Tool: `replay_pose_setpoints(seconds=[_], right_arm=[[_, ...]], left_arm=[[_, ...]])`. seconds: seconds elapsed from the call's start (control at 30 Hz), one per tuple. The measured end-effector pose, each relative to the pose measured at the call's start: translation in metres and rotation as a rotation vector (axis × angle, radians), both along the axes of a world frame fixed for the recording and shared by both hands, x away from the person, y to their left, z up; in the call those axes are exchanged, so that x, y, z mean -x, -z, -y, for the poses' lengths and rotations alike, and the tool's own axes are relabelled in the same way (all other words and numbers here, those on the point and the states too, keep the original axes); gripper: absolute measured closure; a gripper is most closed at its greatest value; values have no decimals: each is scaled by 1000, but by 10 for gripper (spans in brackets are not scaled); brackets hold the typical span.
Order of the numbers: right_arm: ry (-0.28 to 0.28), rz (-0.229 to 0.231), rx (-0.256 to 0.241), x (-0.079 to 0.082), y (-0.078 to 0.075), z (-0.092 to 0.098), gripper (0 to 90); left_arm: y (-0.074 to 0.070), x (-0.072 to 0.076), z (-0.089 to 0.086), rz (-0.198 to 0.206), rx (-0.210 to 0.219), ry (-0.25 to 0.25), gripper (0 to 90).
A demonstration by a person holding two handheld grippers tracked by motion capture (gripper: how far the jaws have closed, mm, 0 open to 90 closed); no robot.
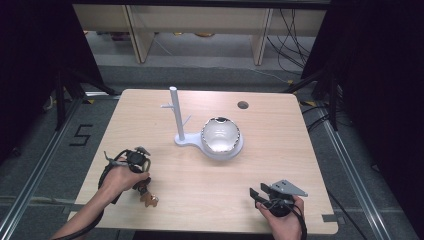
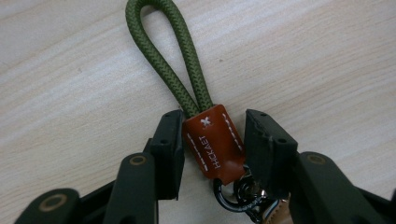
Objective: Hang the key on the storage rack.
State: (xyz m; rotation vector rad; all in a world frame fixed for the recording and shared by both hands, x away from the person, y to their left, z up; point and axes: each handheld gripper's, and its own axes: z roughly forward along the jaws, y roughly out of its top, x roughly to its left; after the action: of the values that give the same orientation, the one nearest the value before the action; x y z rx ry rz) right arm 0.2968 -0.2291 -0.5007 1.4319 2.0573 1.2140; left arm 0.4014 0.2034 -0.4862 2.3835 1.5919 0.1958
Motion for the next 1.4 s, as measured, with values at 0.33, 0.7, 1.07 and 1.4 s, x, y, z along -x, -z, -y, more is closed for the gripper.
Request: replay_pose_setpoints(seconds=[0.33,0.7,1.07,1.4], right_arm=[[8,6,6,1,0,1,517],[15,6,-10,2,-1,1,512],[19,7,-11,2,-1,1,506],[40,-9,-19,4,-2,-1,505]], left_arm=[[-3,0,-5,-9,-15,114,675],[-2,7,-9,57,-4,216,693],[-7,18,-17,153,59,233,694],[-6,33,-29,305,190,209,694]])
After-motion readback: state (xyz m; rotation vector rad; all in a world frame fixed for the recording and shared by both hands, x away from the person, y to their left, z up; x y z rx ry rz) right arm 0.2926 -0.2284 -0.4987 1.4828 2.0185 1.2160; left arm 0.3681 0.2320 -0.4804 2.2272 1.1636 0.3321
